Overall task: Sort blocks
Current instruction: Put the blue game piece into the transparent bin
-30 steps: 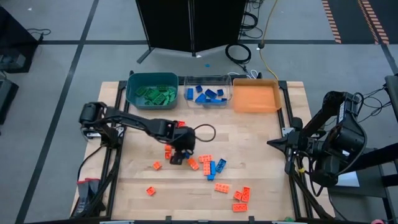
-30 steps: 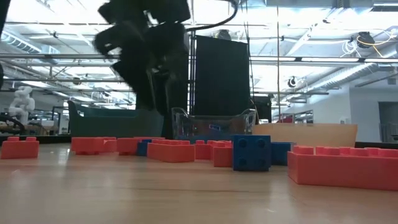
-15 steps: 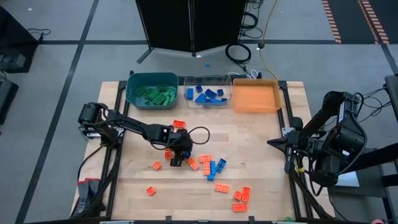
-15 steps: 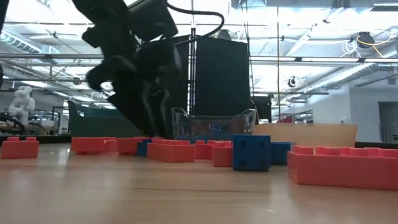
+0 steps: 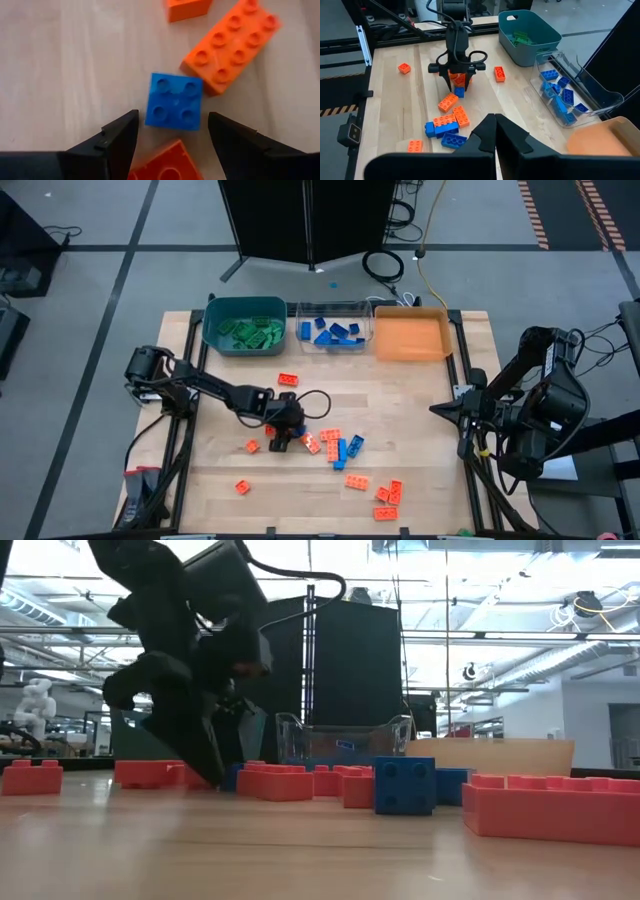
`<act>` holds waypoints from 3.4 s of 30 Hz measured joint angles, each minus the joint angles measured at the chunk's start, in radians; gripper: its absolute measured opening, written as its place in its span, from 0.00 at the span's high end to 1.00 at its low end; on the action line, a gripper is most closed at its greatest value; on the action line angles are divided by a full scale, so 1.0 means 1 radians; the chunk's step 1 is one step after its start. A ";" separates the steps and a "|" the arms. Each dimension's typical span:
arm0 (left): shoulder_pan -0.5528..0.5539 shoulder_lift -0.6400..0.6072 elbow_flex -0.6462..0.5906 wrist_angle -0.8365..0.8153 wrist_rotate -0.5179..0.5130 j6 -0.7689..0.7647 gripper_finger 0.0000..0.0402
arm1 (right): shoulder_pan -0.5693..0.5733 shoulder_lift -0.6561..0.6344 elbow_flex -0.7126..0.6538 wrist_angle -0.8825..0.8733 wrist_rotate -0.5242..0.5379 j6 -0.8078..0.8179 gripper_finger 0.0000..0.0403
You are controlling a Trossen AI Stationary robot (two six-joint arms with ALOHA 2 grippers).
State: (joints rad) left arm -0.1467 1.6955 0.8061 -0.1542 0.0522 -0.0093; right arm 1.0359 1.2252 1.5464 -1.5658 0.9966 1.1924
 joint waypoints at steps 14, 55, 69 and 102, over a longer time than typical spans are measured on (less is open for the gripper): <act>0.003 0.014 -0.022 0.094 -0.073 -0.030 0.66 | 0.000 0.000 0.000 0.001 0.000 0.000 1.00; 0.521 0.032 0.523 -0.058 -0.388 -0.075 0.67 | 0.000 0.000 0.000 -0.005 0.000 -0.009 1.00; 0.611 0.109 0.522 -0.183 -0.281 -0.087 0.52 | 0.000 0.000 0.000 -0.005 0.001 -0.010 1.00; 0.110 0.194 0.622 0.030 -0.110 -0.312 0.30 | 0.000 0.001 0.000 -0.005 0.006 -0.034 1.00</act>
State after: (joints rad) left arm -0.0368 1.8900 1.4277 -0.1239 -0.0576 -0.3209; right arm 1.0355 1.2259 1.5463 -1.5708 1.0021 1.1580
